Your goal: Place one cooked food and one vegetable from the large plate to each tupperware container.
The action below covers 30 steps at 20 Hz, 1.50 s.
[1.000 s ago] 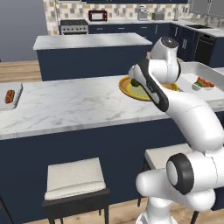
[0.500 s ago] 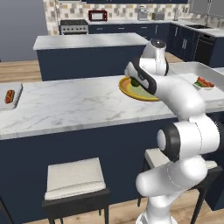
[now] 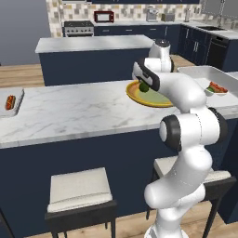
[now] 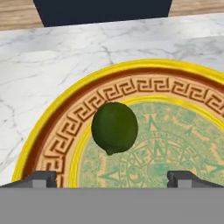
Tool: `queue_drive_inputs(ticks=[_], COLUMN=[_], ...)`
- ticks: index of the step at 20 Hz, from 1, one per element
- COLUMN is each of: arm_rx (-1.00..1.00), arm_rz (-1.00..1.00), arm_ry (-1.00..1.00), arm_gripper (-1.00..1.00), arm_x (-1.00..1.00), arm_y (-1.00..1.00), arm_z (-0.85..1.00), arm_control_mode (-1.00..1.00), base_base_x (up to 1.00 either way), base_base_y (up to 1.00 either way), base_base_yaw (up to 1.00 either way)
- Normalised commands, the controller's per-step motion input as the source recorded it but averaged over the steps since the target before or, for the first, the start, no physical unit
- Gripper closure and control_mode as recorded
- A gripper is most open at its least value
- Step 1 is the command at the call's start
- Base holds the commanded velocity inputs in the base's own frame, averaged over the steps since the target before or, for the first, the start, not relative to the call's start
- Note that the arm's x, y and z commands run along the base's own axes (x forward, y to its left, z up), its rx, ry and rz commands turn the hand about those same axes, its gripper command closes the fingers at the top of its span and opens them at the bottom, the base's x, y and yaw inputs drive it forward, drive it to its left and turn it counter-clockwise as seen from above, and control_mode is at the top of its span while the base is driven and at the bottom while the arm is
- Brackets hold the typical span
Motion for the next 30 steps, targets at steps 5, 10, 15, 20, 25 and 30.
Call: queue_drive_inputs(ticks=[5,10,15,20,25,30], arm_rx=[0.0,0.0,0.0,0.0,0.0,0.0], arm_rz=[-0.01,0.0,0.0,0.0,0.0,0.0], arm_ry=[0.0,0.0,0.0,0.05,0.06,0.02], arm_gripper=[-1.0,-1.0,-1.0,-1.0,-1.0,-1.0], arm_x=[0.17,0.37,0.38,0.09,0.06,0.18], arm_y=[-0.05,0.0,-0.02,-0.06,0.0,0.0], arm_z=[-0.39,-0.14,0.0,-0.1,-0.14,-0.06], arm_control_mode=[-1.0,-1.0,-1.0,-1.0,-1.0,-1.0], base_base_x=[0.0,0.0,0.0,0.0,0.0,0.0], base_base_y=[0.0,0.0,0.0,0.0,0.0,0.0], base_base_yaw=[0.0,0.0,0.0,0.0,0.0,0.0])
